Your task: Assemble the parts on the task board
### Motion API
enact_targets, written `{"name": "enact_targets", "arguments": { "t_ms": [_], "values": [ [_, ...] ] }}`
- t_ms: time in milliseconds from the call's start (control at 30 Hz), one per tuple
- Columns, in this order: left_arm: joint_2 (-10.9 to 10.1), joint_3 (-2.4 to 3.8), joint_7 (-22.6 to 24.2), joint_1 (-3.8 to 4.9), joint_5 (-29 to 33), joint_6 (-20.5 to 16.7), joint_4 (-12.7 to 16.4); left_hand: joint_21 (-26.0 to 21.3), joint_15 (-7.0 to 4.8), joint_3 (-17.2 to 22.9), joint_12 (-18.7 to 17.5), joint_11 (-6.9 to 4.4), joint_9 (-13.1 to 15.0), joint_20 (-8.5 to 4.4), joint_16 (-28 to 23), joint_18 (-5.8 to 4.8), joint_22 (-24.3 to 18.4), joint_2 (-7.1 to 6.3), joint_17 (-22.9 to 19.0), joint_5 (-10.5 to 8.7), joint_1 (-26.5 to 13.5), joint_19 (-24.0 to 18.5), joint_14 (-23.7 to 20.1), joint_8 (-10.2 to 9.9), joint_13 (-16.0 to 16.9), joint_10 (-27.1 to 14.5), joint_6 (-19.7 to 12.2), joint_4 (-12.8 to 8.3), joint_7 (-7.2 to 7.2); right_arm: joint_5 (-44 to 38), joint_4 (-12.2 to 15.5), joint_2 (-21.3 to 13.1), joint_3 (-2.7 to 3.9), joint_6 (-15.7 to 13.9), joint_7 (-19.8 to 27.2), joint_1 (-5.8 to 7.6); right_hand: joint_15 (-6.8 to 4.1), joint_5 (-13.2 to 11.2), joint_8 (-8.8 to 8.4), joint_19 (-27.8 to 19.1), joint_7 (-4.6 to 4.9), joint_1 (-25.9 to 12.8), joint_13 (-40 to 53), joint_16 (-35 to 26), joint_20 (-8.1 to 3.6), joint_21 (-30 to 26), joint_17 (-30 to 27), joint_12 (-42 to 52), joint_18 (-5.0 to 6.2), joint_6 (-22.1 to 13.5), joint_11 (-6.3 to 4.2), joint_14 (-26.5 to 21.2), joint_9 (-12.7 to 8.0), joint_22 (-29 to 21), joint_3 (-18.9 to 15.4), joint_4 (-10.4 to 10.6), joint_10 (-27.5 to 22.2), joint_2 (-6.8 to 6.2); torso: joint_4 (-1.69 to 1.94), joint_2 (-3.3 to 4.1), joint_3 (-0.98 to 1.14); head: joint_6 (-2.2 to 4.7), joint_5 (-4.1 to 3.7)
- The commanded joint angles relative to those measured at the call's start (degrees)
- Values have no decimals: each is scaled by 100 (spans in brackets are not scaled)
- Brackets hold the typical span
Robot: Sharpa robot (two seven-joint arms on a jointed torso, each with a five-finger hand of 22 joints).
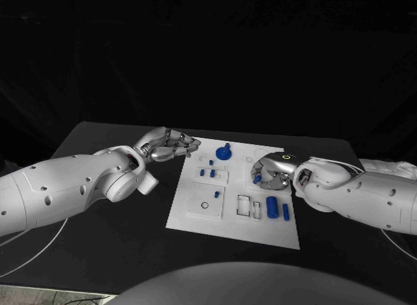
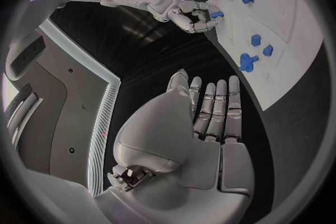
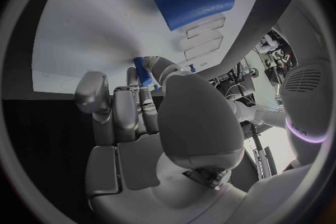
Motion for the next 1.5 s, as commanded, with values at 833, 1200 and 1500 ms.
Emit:
{"name": "enact_targets", "arguments": {
  "t_ms": [833,1200,1500],
  "values": [
    [49,4,-17,-32,28,109,-61,-40,21,-5,30,-14,8,32,55,-23,16,42,-20,41,53,39,-6,47,-5,-31,-12,4,44,117,1094,-440,-5,410,-170,553,-20,-192,90,-46,29,-9,-25,-66,-27,-50,-117,-93,-69,-109,2,-66,182,706,42,-65,87,45,0,-5,4,-1,30],
    [75,4,20,-41,32,32,-114,-44,15,-12,35,-17,6,35,58,-19,19,41,-29,36,50,41,-18,45,-7,-42,-23,12,49,-381,1347,335,-3,1309,-505,682,-5,-209,69,-147,45,4,-50,-157,-13,-223,-247,-152,-38,-163,18,-150,197,662,82,-102,101,34,10,3,1,-1,39],
    [81,5,131,-41,29,-97,-118,-72,1,-36,59,-19,0,36,54,-3,26,39,-69,34,39,29,-97,39,-9,-78,-61,12,35,-669,1296,856,-2,1522,-609,694,-9,-210,40,-187,42,-1,-61,-187,-12,-275,-282,-184,-26,-202,12,-184,197,650,104,-124,127,20,13,7,2,-1,107]
  ]
}}
